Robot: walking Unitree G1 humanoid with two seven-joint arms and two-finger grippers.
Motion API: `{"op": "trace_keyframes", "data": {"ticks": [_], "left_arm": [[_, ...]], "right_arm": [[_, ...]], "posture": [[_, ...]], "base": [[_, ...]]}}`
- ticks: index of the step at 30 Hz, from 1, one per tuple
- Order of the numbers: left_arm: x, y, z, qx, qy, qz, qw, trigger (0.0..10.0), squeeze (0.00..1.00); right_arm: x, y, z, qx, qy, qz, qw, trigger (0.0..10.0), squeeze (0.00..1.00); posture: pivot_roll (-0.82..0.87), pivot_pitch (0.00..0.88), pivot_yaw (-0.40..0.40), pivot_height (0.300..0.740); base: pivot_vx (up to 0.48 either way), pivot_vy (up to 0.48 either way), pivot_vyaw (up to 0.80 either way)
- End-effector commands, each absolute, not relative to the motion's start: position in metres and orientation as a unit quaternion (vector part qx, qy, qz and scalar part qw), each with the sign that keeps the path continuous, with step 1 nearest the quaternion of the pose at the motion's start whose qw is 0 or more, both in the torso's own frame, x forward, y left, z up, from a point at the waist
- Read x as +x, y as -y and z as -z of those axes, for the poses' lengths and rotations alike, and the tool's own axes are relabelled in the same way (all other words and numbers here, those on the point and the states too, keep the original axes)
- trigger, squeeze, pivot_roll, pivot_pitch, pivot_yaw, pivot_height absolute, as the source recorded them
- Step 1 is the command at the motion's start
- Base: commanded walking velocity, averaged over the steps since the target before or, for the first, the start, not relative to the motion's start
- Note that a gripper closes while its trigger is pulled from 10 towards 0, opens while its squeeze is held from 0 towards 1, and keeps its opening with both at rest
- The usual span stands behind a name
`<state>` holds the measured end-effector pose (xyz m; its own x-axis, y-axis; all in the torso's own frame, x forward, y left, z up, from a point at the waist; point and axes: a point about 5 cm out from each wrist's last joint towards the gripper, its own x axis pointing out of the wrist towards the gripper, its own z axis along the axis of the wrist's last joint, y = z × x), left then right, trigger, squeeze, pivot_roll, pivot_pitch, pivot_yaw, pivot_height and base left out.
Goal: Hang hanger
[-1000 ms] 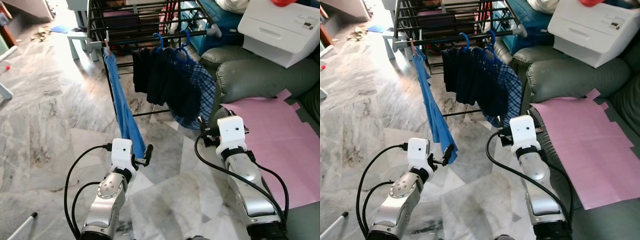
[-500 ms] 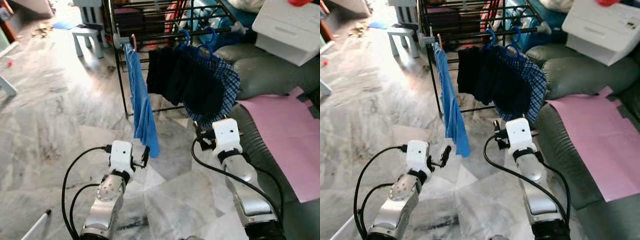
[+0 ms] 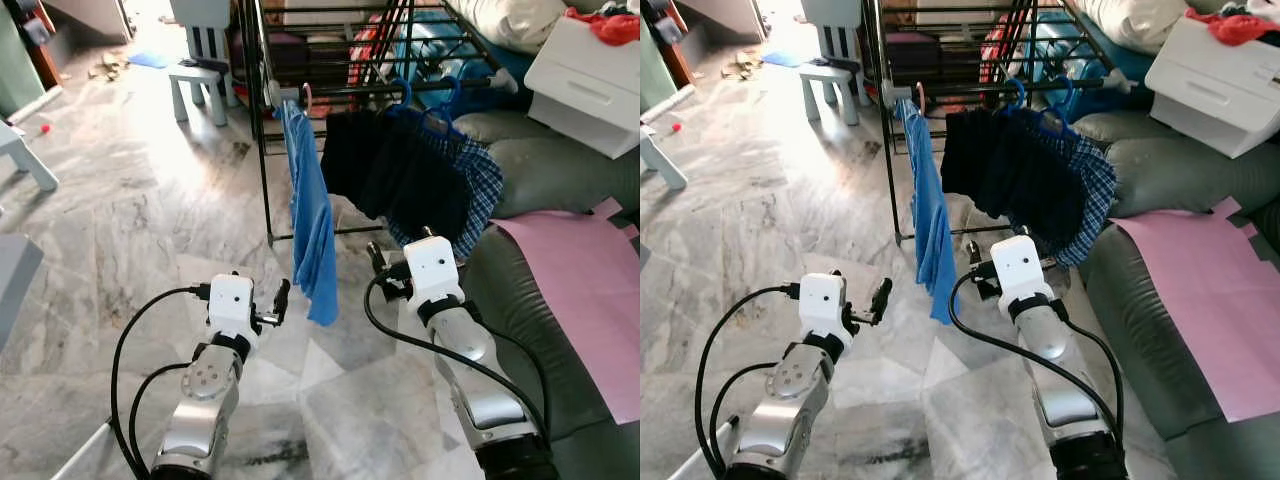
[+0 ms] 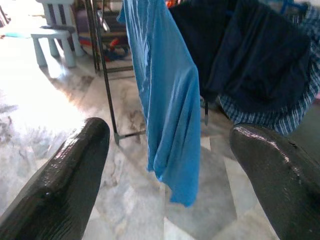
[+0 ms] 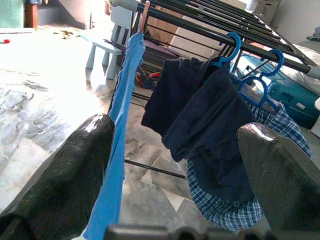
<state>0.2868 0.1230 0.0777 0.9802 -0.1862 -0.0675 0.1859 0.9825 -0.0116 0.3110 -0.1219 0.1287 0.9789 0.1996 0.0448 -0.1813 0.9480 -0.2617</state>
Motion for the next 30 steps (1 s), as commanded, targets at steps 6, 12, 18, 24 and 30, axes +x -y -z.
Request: {"op": "trace_keyframes", "data": {"ticks": [6, 12, 18, 24, 30], "left_arm": [[0.287, -0.120, -0.080, -0.014, -0.025, 0.095, 0.995, 10.0, 0.00], [0.288, -0.118, -0.078, -0.014, -0.031, 0.098, 0.995, 10.0, 0.00], [0.287, -0.119, -0.077, -0.010, -0.031, 0.101, 0.994, 10.0, 0.00], [0.286, -0.118, -0.074, -0.008, -0.038, 0.101, 0.994, 10.0, 0.00], [0.285, -0.116, -0.071, -0.018, -0.050, 0.102, 0.993, 10.0, 0.00]], "right_arm": [[0.311, 0.122, -0.125, -0.125, 0.031, -0.096, 0.987, 10.0, 0.00], [0.311, 0.122, -0.124, -0.123, 0.028, -0.097, 0.987, 10.0, 0.00], [0.312, 0.122, -0.124, -0.122, 0.028, -0.095, 0.988, 10.0, 0.00], [0.311, 0.121, -0.123, -0.122, 0.027, -0.095, 0.988, 10.0, 0.00], [0.310, 0.121, -0.121, -0.122, 0.024, -0.098, 0.987, 10.0, 0.00]], "posture": [[0.04, 0.038, -0.029, 0.740], [0.04, 0.038, -0.027, 0.740], [0.04, 0.042, -0.024, 0.740], [0.04, 0.044, -0.024, 0.740], [0.04, 0.042, -0.026, 0.740]], "base": [[0.464, 0.000, 0.00], [0.431, 0.000, 0.00], [0.424, 0.000, 0.00], [0.424, 0.000, 0.00], [0.363, 0.270, 0.00]]}}
